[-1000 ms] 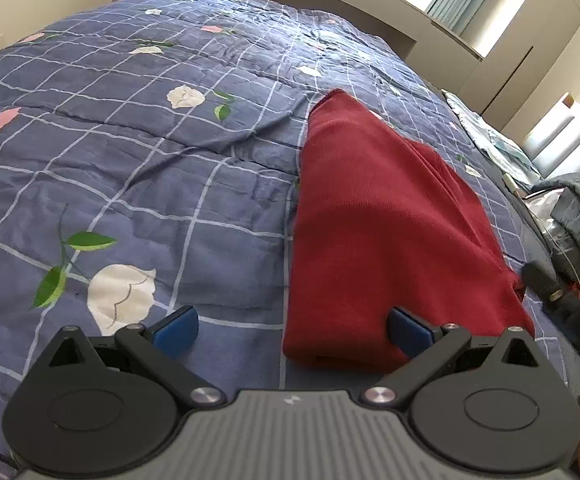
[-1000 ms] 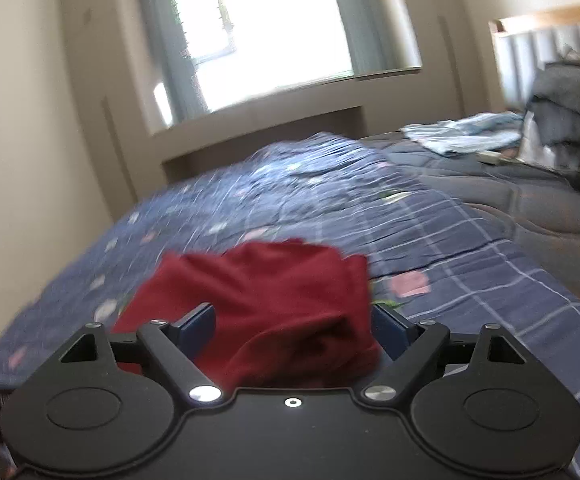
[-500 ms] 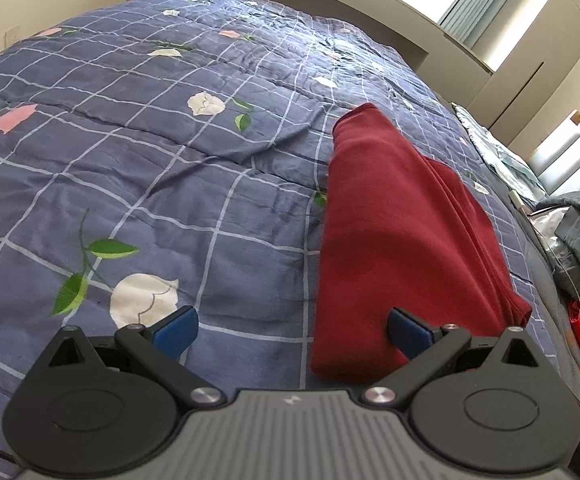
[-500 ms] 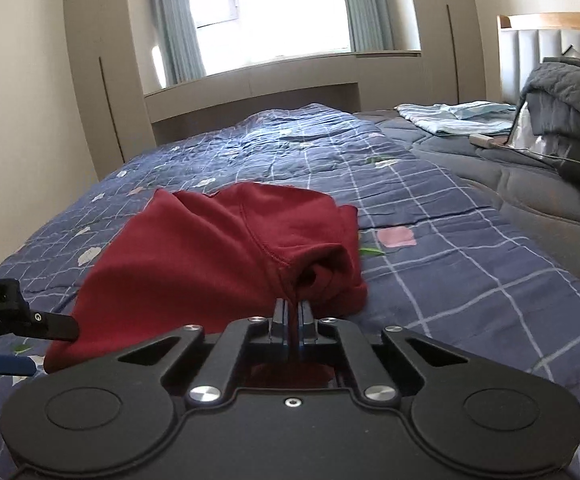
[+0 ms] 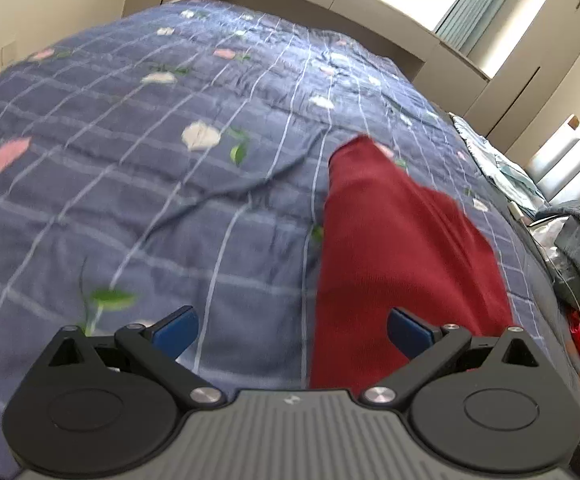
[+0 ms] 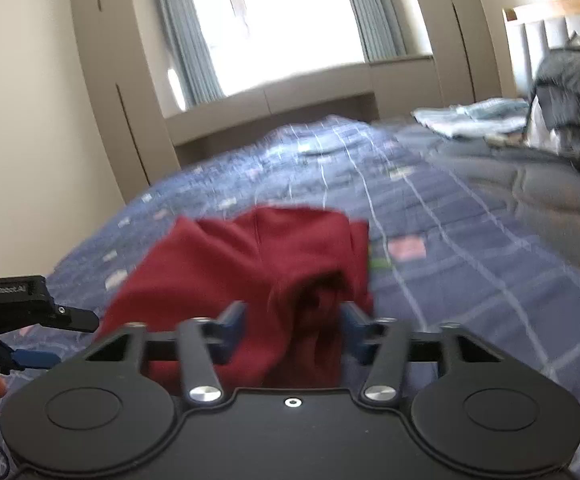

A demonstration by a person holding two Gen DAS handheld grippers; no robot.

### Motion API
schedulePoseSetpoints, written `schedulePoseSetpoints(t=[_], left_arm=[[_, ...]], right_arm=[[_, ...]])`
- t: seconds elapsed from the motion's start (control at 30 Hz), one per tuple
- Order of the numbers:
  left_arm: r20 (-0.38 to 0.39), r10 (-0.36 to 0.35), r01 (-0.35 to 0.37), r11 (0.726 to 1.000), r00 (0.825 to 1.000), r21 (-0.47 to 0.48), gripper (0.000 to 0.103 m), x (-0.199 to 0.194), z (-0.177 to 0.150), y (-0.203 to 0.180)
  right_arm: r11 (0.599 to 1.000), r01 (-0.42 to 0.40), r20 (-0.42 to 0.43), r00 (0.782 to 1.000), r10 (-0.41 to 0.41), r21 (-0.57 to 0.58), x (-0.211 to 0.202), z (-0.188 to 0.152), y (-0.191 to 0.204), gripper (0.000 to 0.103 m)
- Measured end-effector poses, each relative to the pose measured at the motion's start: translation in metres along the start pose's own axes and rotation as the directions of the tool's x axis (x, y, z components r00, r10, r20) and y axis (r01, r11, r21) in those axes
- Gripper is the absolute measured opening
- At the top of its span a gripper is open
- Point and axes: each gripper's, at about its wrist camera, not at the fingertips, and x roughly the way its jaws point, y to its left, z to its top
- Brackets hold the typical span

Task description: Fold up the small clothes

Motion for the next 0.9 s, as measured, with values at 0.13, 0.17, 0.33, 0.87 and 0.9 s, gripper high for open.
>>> schedulePoseSetpoints(t=[0.13, 0.17, 0.33, 0.87, 0.9], left_arm=[[0.054, 0.025, -0.028, 0.998, 0.998, 0.064, 0.103, 0.015, 0.024, -0.015], [0.06, 0.039, -0.044, 0.996, 0.997, 0.081, 0.103, 0.02, 0.03, -0.019], [0.06, 0.064, -0.07, 0.99, 0.996, 0.119, 0.103, 0.048, 0.051, -0.032], [0.01, 0.044, -0.045, 0.986, 0.999, 0.163, 0.103, 0.097, 0.06, -0.039], [0.011, 0.042, -0.044, 0.985, 0.999, 0.165, 0.103, 0.096, 0.06, -0.038]], right_arm=[[1.0, -0.03, 0.0, 1.0, 0.03, -0.001, 0.025, 0.03, -0.017, 0.062], [1.0, -0.03, -0.002, 1.0, 0.03, -0.004, 0.036, 0.038, -0.022, 0.06], [0.999, -0.025, -0.109, 0.994, 0.029, 0.04, 0.109, 0.065, -0.047, 0.043], [0.995, 0.081, -0.12, 0.989, -0.088, -0.059, 0.134, 0.044, -0.049, 0.005], [0.994, 0.086, -0.113, 0.989, -0.093, -0.071, 0.134, 0.043, -0.047, 0.006]])
